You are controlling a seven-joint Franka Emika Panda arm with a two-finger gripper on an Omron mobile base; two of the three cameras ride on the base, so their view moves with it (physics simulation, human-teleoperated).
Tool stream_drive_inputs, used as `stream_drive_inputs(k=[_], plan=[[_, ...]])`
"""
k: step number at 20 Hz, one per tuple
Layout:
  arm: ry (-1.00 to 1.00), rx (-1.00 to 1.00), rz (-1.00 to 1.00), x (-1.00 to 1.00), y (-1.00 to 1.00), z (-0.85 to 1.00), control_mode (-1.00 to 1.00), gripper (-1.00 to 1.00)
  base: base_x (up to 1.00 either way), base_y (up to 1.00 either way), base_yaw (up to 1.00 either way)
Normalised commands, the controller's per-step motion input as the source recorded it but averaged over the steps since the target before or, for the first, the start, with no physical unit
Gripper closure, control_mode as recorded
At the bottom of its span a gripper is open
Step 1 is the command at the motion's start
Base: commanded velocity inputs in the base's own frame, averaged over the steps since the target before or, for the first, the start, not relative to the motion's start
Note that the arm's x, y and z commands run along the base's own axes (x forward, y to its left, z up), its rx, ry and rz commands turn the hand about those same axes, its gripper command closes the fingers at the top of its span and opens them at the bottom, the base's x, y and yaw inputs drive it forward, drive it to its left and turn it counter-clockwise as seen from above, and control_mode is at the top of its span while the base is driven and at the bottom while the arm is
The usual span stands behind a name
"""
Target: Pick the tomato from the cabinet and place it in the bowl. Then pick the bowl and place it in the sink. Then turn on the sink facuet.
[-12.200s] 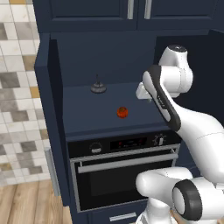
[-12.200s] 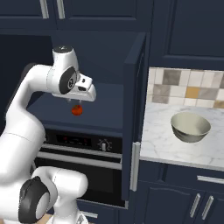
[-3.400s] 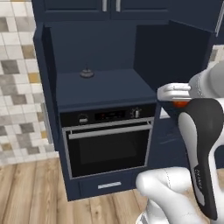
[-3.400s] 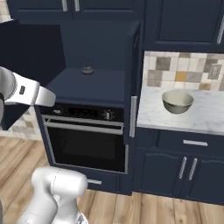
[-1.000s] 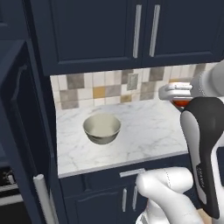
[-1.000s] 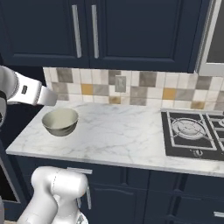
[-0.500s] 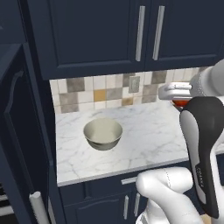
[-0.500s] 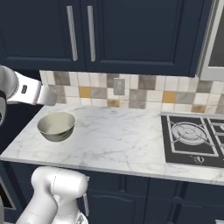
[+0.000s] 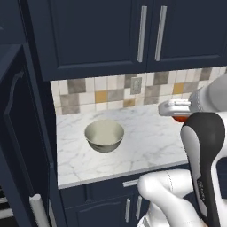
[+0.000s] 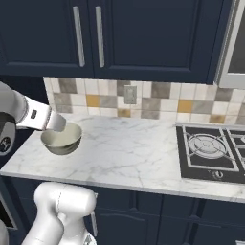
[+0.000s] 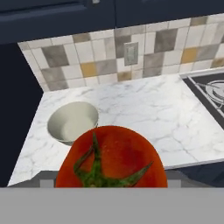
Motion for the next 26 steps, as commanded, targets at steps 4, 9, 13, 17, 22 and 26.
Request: stream_drive_inputs(k=[4, 9, 13, 17, 22, 26], plan=[[0.00, 0.15, 0.10, 0.00, 0.02, -1.00, -1.00, 1.00, 0.00, 0.00, 0.00], [0.00, 0.10, 0.14, 0.49, 0.17, -0.67, -1.00, 1.00, 0.00, 0.00, 0.00], [0.00, 0.00, 0.13, 0.97, 0.56, -0.20, -1.00, 1.00, 0.00, 0.00, 0.00], [0.02, -0.04, 0.07, 0.97, 0.64, -0.44, -1.00, 1.00, 0.00, 0.00, 0.00], [0.01, -0.06, 0.07, 0.90, 0.58, -0.60, -1.00, 1.00, 0.00, 0.00, 0.00], [0.00, -0.04, 0.06, 0.87, 0.45, -0.59, -1.00, 1.00, 0.00, 0.00, 0.00]])
